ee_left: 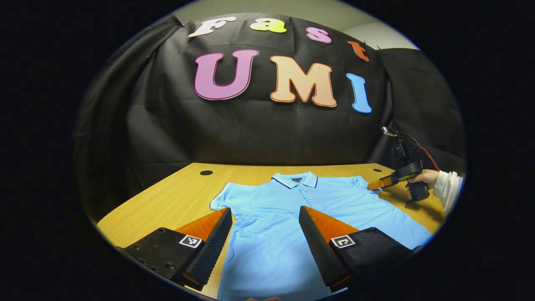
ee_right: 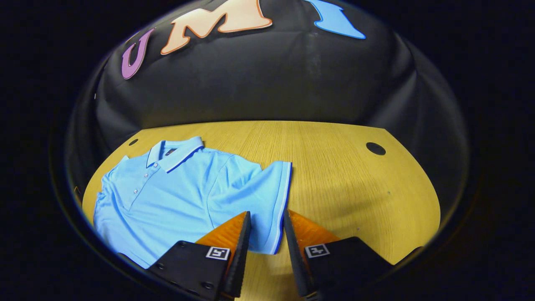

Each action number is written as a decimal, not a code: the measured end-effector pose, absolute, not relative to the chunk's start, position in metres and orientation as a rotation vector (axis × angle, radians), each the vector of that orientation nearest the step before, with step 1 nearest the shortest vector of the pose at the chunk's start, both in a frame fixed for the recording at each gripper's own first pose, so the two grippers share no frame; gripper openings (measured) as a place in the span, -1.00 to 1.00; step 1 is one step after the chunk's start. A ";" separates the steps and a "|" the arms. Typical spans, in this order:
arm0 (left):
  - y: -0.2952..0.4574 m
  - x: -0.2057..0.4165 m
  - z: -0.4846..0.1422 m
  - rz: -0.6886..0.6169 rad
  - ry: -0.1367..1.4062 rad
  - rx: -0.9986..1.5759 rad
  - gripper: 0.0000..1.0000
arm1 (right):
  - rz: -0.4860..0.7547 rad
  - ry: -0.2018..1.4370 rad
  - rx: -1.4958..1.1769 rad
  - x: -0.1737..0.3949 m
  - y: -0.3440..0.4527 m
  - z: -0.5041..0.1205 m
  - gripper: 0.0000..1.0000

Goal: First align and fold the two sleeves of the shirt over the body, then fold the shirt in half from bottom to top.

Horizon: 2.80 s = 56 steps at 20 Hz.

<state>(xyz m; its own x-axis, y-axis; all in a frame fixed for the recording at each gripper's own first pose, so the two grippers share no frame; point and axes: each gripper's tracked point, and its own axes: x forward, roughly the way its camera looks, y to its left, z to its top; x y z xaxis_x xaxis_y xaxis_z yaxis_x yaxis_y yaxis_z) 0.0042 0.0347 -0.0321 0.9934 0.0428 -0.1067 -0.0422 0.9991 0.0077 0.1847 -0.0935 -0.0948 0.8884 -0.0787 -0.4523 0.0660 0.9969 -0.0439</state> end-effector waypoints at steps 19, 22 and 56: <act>0.036 -0.012 -0.026 0.032 0.077 -0.051 0.92 | -0.076 0.403 -0.003 0.178 -0.066 -0.058 -0.96; 0.039 -0.016 -0.027 0.038 0.077 -0.059 0.91 | -0.042 0.349 -0.036 0.174 -0.048 -0.040 -0.95; 0.044 -0.019 -0.029 0.041 0.090 -0.058 0.91 | -0.048 0.513 0.002 0.176 -0.067 -0.102 -0.75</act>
